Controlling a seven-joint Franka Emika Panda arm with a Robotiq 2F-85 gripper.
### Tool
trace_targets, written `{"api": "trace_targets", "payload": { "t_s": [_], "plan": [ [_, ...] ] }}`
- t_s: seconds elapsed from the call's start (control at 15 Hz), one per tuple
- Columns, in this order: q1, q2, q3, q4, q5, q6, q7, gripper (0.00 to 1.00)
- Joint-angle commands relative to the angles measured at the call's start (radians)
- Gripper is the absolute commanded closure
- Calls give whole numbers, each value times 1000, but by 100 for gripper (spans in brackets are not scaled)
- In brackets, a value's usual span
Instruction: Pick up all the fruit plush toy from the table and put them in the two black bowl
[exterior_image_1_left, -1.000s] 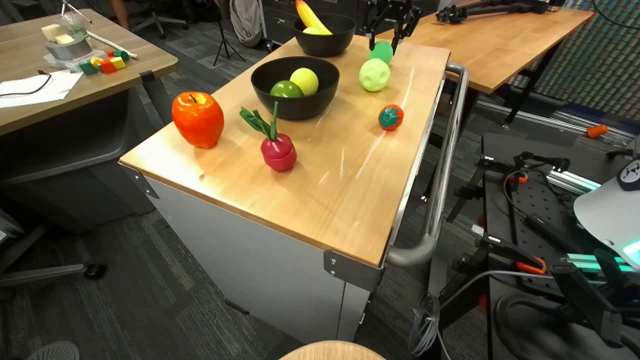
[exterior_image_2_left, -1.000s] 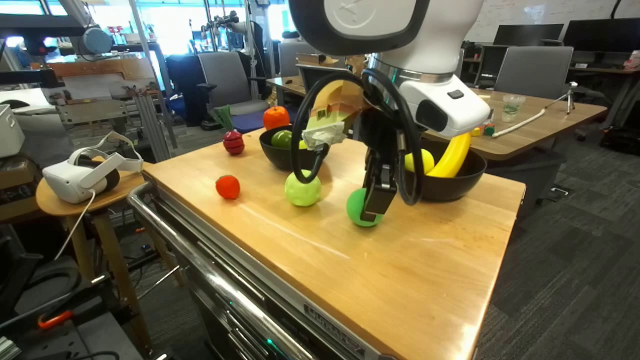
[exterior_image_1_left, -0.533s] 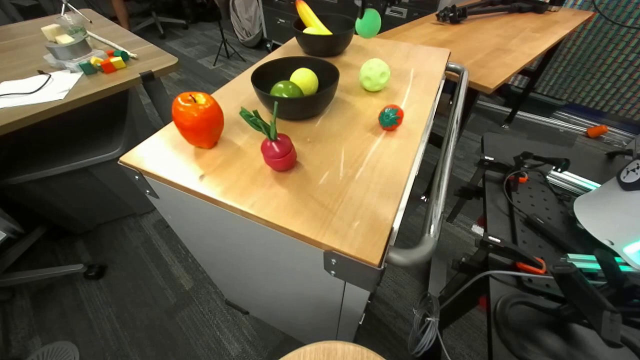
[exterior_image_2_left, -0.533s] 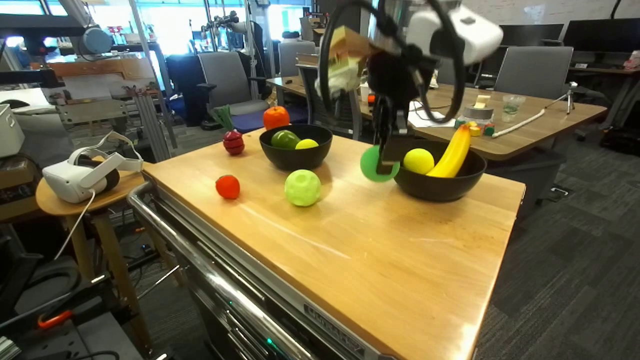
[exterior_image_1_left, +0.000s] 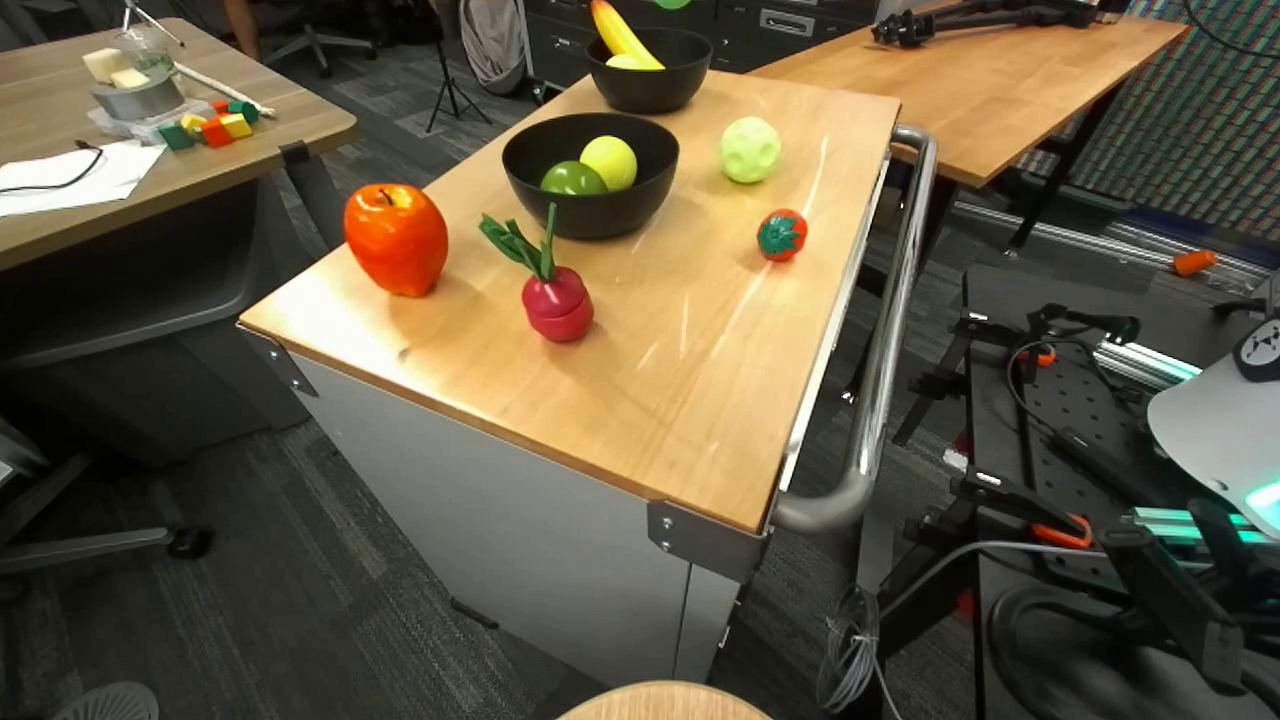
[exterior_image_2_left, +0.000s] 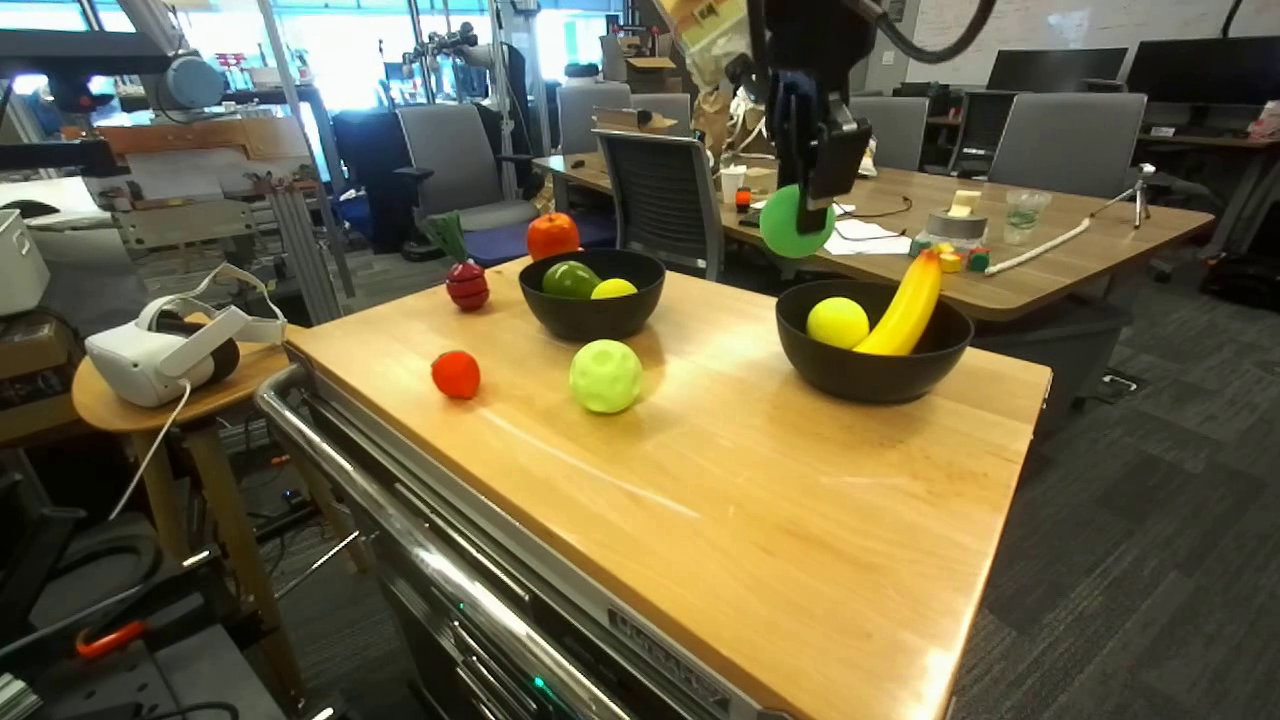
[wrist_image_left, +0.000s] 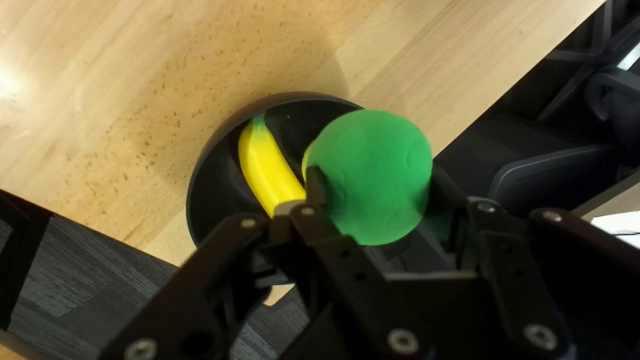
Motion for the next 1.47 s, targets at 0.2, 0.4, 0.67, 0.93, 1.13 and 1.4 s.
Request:
{"api": "trace_targets", "payload": {
  "t_s": [0.2, 0.4, 0.67, 0.93, 1.13, 1.4],
  "plan": [
    [-25, 173, -15, 115, -29, 27, 6, 26],
    [-35, 160, -13, 115, -25, 50, -13, 20],
    [-12, 51, -42, 68, -105, -2, 48, 0],
    [-16, -110, -41, -30, -130, -227, 80, 0],
    [-27, -195, -31, -121, -38, -340, 13, 0],
    [-24, -180, -38, -133, 34, -408, -14, 0]
  ]
}}
